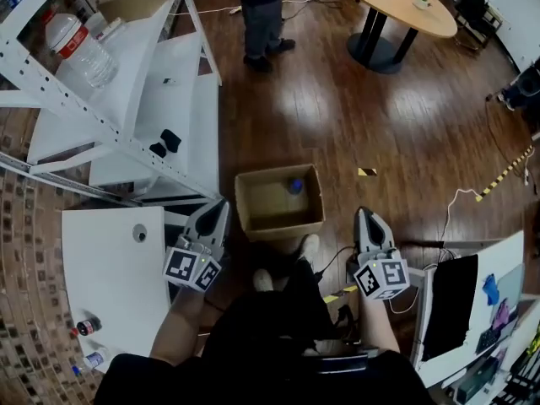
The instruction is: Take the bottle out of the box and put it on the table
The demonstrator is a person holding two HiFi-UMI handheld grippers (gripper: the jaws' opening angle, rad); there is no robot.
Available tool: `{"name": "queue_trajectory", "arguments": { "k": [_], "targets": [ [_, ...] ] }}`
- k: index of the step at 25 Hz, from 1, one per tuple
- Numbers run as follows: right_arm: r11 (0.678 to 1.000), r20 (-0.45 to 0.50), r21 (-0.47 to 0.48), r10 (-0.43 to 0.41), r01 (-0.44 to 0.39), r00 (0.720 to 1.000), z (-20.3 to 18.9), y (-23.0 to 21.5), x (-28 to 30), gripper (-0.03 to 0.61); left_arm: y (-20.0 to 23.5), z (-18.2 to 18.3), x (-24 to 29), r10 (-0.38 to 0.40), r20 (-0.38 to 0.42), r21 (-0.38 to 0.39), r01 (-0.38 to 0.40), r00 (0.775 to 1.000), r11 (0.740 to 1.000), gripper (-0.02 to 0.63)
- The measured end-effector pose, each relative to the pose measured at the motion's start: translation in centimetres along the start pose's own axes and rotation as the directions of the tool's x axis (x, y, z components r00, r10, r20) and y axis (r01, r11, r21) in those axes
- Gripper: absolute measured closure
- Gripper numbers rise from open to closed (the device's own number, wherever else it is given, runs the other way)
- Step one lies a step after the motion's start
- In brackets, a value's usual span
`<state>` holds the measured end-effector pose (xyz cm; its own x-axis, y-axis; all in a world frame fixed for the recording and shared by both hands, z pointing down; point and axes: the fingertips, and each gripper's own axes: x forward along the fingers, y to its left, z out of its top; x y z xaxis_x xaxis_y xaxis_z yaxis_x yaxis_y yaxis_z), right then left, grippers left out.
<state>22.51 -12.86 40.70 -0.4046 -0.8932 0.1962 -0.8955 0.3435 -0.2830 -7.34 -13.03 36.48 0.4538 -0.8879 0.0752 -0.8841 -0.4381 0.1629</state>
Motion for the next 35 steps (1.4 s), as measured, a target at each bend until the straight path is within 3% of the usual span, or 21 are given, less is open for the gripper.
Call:
{"name": "queue_trajectory", "arguments": {
  "k": [9, 16, 19, 22, 25, 31, 35],
  "targets": [
    [0.994, -0.147, 0.036, 0.11, -0.106, 0.983, -3.2, -2.3, 8.4, 0.574, 0.0, -5.4, 8.5, -0.04, -0.139, -0.021, 0.037, 0.99, 0.999, 0.609],
    [0.986, -0.164, -0.016, 0.16, -0.165, 0.973, -7.0, -5.0, 13.7, 0.574, -0.6, -12.2, 14.9, -0.147, -0.16, -0.01, 0.147, 0.976, 0.989, 0.609],
    [0.984, -0.119, -0.043, 0.167, -0.173, 0.979, -10.0, -5.9, 16.1, 0.574, -0.4, -16.7, 16.8, -0.187, -0.16, 0.025, 0.193, 0.969, 0.981, 0.609],
    [0.984, -0.101, -0.062, 0.163, -0.17, 0.981, -14.4, -6.9, 18.7, 0.574, 0.8, -21.7, 18.0, -0.208, -0.145, -0.013, 0.208, 0.967, 0.978, 0.609],
    [0.977, -0.097, -0.107, 0.174, -0.184, 0.98, -19.2, -7.0, 21.2, 0.574, 1.9, -27.4, 18.9, -0.243, -0.132, 0.004, 0.245, 0.961, 0.969, 0.609],
    [0.945, -0.005, -0.218, 0.251, -0.246, 0.968, -27.6, -6.9, 26.6, 0.574, 5.3, -38.5, 22.7, -0.31, -0.035, 0.039, 0.311, 0.95, 0.95, 0.609],
    [0.927, 0.02, -0.274, 0.271, -0.256, 0.962, -32.5, -7.5, 28.5, 0.574, 6.2, -44.6, 24.1, -0.338, -0.015, 0.08, 0.338, 0.941, 0.938, 0.609]
  ]
}}
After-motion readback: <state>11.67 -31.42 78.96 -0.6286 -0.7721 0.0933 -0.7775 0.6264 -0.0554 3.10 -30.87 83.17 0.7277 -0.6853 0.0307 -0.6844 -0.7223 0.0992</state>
